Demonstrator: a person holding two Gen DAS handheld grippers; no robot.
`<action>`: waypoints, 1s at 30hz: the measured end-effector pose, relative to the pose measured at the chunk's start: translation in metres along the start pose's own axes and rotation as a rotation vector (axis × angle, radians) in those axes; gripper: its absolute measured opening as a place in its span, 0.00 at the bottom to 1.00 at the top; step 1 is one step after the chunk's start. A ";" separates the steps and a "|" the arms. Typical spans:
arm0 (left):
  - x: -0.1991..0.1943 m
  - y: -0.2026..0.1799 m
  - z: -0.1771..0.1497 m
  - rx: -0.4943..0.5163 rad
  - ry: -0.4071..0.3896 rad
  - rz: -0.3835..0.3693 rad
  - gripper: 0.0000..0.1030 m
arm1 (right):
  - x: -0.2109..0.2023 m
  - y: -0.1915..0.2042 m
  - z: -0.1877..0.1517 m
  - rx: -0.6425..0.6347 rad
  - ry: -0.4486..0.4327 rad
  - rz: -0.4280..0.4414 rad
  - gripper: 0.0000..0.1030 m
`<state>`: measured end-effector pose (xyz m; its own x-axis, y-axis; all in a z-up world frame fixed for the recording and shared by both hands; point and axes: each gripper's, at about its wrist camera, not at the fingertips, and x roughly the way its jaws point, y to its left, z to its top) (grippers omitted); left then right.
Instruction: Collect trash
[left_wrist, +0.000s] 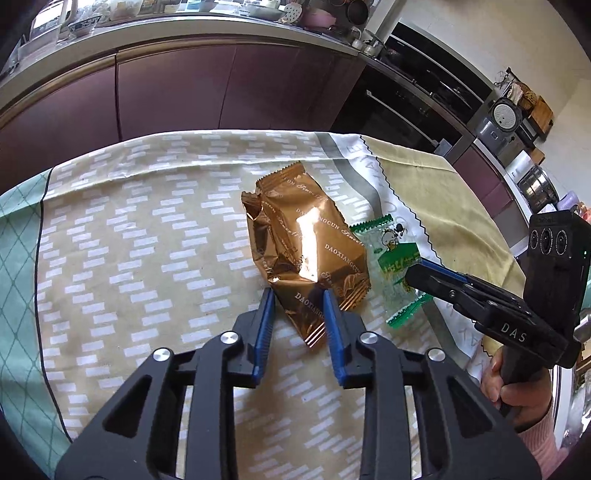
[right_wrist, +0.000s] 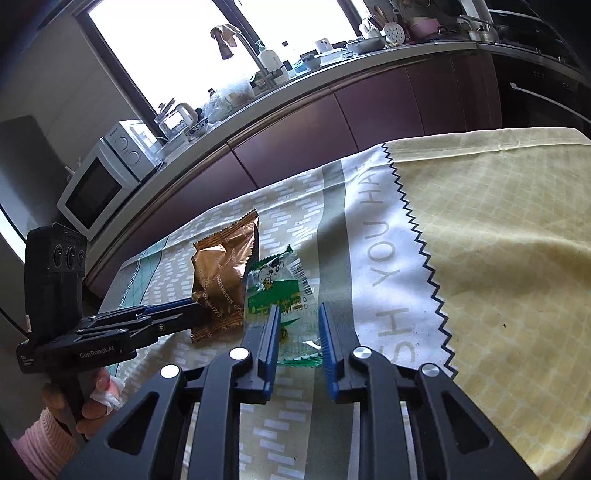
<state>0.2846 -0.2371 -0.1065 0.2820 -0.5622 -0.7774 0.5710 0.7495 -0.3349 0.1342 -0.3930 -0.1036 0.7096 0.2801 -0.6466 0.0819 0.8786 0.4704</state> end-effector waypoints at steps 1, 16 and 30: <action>0.001 -0.001 0.001 0.001 0.001 0.000 0.22 | 0.000 0.000 -0.001 0.003 0.001 0.007 0.16; -0.013 0.007 -0.018 0.003 -0.010 -0.032 0.08 | -0.011 0.003 -0.004 0.001 -0.024 0.050 0.04; -0.075 0.027 -0.059 -0.013 -0.064 -0.041 0.05 | -0.044 0.021 -0.012 -0.048 -0.082 0.084 0.02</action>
<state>0.2338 -0.1539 -0.0890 0.3076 -0.6134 -0.7274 0.5728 0.7298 -0.3732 0.0964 -0.3816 -0.0729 0.7677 0.3227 -0.5536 -0.0128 0.8715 0.4903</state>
